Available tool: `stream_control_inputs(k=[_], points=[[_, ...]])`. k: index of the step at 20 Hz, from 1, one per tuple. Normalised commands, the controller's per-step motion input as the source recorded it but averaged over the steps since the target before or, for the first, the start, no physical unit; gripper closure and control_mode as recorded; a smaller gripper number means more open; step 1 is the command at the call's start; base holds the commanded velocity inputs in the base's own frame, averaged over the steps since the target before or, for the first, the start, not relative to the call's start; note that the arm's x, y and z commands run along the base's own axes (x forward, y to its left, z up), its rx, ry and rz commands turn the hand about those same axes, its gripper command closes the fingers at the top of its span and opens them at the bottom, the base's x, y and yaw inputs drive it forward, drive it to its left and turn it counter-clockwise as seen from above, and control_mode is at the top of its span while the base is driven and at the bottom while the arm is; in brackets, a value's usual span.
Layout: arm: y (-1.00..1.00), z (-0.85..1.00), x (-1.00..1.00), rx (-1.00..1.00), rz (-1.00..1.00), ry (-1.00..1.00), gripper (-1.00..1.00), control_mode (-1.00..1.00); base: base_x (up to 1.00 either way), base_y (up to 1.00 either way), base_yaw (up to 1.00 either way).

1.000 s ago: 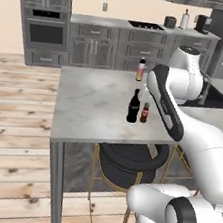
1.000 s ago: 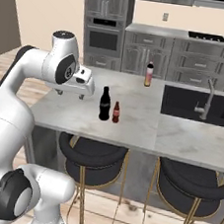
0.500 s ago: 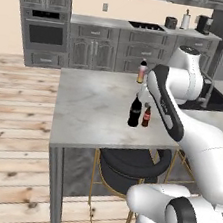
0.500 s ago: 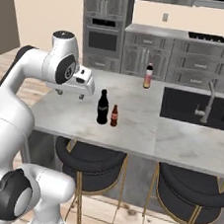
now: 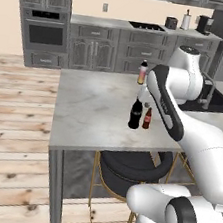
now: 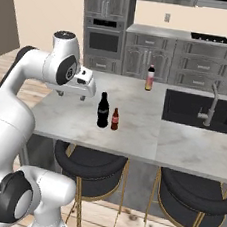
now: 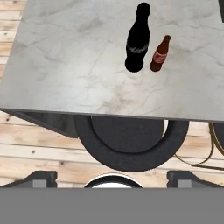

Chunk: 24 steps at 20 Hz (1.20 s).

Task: Place the large bottle from the dining counter next to the other large bottle outside the sink, and place the small bottle from the dining counter next to the other small bottle inside the sink.

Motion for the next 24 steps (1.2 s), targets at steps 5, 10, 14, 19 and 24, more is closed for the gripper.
stream_control_inputs(k=[5,10,14,19,24], points=[[0.00,-0.02,0.00,0.00,0.00,0.00,-1.00,-1.00,0.00,0.00,0.00],[0.00,-0.15,0.00,0.00,0.00,0.00,-1.00,-1.00,0.00,0.00,0.00],[0.00,-0.10,-0.08,-0.01,0.01,-0.09,-1.00,-1.00,0.00,0.00,0.00],[0.00,-0.07,-0.12,-0.01,0.00,-0.16,-1.00,-1.00,0.00,0.00,0.00],[0.00,-0.09,0.00,-0.01,0.00,-0.14,-1.00,-1.00,0.00,0.00,0.00]])
